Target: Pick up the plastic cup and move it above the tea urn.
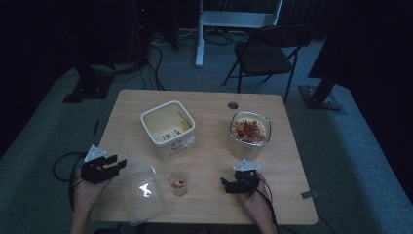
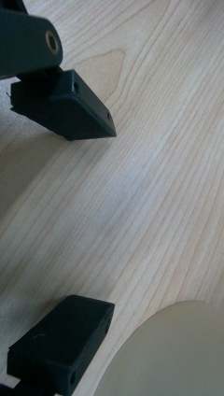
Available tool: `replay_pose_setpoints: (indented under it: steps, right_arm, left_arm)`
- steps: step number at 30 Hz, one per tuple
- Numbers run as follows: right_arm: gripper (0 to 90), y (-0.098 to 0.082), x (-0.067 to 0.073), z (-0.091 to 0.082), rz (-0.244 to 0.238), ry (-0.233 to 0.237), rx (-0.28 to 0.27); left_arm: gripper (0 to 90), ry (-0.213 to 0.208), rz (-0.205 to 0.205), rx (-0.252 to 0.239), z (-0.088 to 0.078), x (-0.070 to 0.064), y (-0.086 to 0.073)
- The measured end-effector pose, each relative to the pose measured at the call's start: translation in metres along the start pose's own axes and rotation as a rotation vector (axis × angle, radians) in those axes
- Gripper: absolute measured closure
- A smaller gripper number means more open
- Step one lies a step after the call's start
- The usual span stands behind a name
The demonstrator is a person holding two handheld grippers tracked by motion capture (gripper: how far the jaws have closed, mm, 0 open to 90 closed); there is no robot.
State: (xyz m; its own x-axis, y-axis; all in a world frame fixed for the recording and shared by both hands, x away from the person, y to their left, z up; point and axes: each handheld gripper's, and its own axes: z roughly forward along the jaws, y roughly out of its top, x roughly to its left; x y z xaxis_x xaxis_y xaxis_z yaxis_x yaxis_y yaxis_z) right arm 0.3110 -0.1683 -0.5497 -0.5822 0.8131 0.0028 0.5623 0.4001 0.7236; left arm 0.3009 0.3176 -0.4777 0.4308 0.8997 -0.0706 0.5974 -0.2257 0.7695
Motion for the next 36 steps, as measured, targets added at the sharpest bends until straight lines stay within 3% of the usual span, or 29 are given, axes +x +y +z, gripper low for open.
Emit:
replay_pose_setpoints:
  steps: [3, 6, 8, 14, 16, 19, 24, 36]
  right_arm:
    - [13.8, 0.000, 0.000, 0.000, 0.000, 0.000, 0.000]
    - [13.8, 0.000, 0.000, 0.000, 0.000, 0.000, 0.000]
    - [13.7, 0.000, 0.000, 0.000, 0.000, 0.000, 0.000]
    - [13.7, 0.000, 0.000, 0.000, 0.001, -0.001, 0.000]
    - [13.7, 0.000, 0.000, 0.000, 0.001, -0.001, 0.000]
    - [13.7, 0.000, 0.000, 0.000, 0.001, -0.001, 0.000]
    - [13.7, 0.000, 0.000, 0.000, 0.001, -0.001, 0.000]
    - [13.7, 0.000, 0.000, 0.000, 0.001, -0.001, 0.000]
  left_arm:
    - [54.1, -0.076, 0.043, 0.036, 0.000, -0.015, 0.004]
    - [54.8, -0.108, 0.075, 0.050, 0.002, -0.022, 0.005]
    - [55.0, -0.158, 0.120, 0.075, 0.006, -0.031, 0.005]
    - [64.1, -0.166, 0.174, 0.159, 0.025, -0.036, 0.001]
    - [71.2, -0.185, 0.160, 0.161, 0.027, -0.032, 0.001]
    - [82.4, -0.176, 0.152, 0.175, 0.028, -0.028, 0.001]
    - [83.5, -0.191, 0.115, 0.149, 0.026, -0.017, -0.004]
    - [86.6, -0.191, 0.089, 0.131, 0.015, 0.005, -0.005]
